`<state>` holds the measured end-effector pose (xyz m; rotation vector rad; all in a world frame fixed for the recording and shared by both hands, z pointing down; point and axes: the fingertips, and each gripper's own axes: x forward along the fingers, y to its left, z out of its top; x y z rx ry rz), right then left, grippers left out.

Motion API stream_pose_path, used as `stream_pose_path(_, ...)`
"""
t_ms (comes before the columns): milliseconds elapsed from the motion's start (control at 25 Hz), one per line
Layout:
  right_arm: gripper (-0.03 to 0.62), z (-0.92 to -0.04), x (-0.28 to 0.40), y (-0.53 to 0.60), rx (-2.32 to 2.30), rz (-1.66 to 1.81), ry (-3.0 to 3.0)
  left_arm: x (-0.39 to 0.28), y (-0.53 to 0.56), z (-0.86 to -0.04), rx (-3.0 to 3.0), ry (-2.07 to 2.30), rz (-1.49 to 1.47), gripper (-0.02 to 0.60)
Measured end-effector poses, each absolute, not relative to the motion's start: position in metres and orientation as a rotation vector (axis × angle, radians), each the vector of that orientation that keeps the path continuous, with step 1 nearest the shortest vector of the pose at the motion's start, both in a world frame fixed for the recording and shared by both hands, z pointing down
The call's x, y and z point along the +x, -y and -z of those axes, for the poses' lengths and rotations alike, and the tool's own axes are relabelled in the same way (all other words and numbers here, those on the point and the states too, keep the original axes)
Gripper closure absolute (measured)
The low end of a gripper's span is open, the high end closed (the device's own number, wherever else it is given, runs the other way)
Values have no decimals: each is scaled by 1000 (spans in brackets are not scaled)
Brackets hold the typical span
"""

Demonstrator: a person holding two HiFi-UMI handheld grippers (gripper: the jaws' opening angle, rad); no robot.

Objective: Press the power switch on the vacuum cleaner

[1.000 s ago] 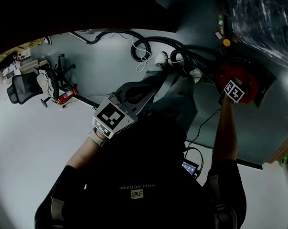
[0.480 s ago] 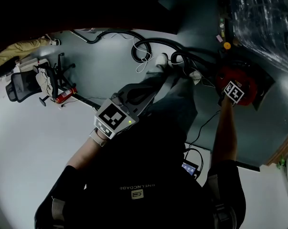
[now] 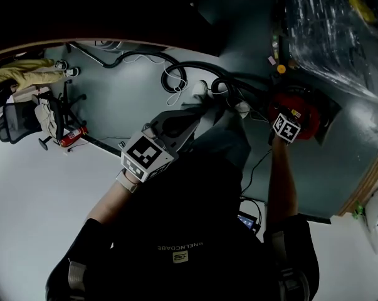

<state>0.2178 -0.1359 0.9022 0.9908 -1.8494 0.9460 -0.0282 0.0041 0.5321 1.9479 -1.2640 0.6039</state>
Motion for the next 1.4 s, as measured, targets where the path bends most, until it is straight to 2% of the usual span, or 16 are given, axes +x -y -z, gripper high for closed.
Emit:
stream_pose_path(360,560,-780,172,129,964,-854,2011,-40,4,-476,2078,1295,-479,565)
stream_pose_path(880,560,-542,91,109,1004,-822,2394,-65,13,-403,2245,1296,-328,565)
stream_pose_path(1400,560,-364,26,76,1033,-595,2649,-94,30,-333,2426,1242,-182,565)
